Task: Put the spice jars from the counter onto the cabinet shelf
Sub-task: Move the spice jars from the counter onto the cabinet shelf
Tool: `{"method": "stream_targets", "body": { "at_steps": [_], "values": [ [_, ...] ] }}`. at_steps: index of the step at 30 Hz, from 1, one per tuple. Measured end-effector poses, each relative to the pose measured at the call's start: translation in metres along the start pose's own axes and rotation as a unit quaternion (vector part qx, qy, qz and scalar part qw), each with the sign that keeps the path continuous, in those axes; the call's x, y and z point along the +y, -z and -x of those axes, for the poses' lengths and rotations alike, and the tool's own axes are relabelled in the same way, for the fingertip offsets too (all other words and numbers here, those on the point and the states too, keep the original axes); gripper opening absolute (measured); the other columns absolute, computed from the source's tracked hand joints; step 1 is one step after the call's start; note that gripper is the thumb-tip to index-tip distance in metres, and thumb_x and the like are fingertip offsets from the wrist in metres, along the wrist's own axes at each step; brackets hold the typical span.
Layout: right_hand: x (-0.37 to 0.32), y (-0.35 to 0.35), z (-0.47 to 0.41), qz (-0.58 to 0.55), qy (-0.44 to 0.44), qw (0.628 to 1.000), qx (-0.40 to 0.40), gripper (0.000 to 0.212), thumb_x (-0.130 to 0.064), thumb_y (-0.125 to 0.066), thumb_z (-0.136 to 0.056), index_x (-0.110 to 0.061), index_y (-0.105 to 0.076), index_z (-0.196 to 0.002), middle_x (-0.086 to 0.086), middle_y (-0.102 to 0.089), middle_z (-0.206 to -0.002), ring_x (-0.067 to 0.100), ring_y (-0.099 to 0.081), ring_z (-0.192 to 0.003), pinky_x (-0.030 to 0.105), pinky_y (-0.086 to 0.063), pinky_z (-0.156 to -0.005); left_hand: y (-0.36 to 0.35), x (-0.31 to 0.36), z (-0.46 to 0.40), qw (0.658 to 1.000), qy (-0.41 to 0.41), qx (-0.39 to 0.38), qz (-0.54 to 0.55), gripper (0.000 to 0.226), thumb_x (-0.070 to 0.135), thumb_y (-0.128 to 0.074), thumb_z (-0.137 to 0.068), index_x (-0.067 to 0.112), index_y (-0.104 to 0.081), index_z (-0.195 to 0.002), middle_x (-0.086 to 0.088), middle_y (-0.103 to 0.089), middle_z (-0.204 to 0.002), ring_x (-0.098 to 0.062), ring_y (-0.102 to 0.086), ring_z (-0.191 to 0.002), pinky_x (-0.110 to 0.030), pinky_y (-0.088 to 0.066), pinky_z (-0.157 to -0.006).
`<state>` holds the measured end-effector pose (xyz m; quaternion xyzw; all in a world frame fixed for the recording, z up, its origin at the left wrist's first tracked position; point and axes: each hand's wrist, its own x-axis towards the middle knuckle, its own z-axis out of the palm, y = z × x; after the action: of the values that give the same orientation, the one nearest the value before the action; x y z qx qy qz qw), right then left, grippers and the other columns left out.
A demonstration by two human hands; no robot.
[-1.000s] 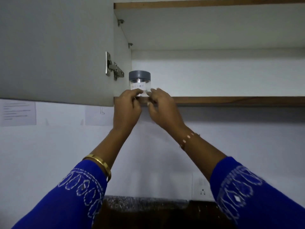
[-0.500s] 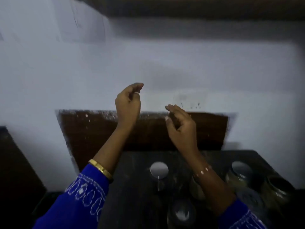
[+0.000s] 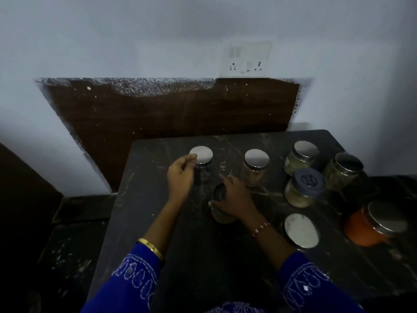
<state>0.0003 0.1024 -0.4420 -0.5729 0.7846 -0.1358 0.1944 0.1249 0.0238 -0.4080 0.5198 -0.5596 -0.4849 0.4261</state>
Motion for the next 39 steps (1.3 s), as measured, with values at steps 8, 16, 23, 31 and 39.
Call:
{"method": "stream_targets", "body": {
  "at_steps": [8,16,23,31,39],
  "values": [
    [0.012,-0.009,0.005,-0.059,-0.030,0.997,0.035,0.089,-0.038,-0.077,-0.068,-0.020,-0.031,-0.142,0.010,-0.034,-0.139,0.028,-0.036,-0.128,0.039,-0.038,-0.106,-0.005,-0.038,0.039,0.993,0.102,-0.060,-0.004,0.029,-0.002,-0.048,-0.089,-0.001,-0.061,-0.115,-0.016,-0.065,-0.115,-0.017,-0.059,-0.099,-0.025,-0.049,-0.086],
    [-0.010,0.058,0.020,-0.412,0.084,0.907,0.028,0.078,-0.019,-0.080,-0.069,-0.024,-0.034,-0.133,0.002,-0.040,-0.132,0.019,-0.046,-0.120,0.027,-0.051,-0.090,0.025,-0.012,0.036,0.952,0.236,-0.157,0.113,0.044,0.042,-0.035,-0.096,0.011,-0.061,-0.114,-0.017,-0.067,-0.106,-0.030,-0.066,-0.092,-0.040,-0.057,-0.077],
    [-0.017,0.076,0.026,-0.502,0.104,0.858,0.037,0.060,-0.030,-0.068,-0.071,-0.028,-0.041,-0.125,0.004,-0.044,-0.133,0.019,-0.053,-0.114,0.036,-0.055,-0.087,0.034,0.018,0.044,0.862,0.284,-0.303,0.290,0.048,0.055,-0.027,-0.091,0.025,-0.056,-0.114,-0.018,-0.065,-0.111,-0.036,-0.062,-0.099,-0.046,-0.056,-0.076],
    [-0.035,0.078,0.022,-0.601,0.033,0.793,0.088,0.046,-0.024,-0.044,-0.096,-0.023,-0.030,-0.140,-0.012,-0.057,-0.103,0.005,-0.059,-0.093,0.028,-0.053,-0.082,0.018,0.039,0.047,0.928,0.084,-0.203,0.302,0.056,0.036,-0.053,-0.084,0.010,-0.044,-0.133,-0.016,-0.056,-0.127,-0.029,-0.057,-0.114,-0.043,-0.049,-0.093],
    [-0.055,0.101,0.020,-0.616,0.083,0.778,0.096,0.046,-0.018,-0.048,-0.095,-0.009,-0.037,-0.139,-0.004,-0.065,-0.100,0.014,-0.062,-0.099,0.041,-0.049,-0.094,0.017,0.060,0.036,0.947,-0.025,-0.166,0.272,0.056,0.029,-0.055,-0.081,0.008,-0.045,-0.132,-0.015,-0.059,-0.124,-0.023,-0.061,-0.106,-0.035,-0.052,-0.086]
  ]
}}
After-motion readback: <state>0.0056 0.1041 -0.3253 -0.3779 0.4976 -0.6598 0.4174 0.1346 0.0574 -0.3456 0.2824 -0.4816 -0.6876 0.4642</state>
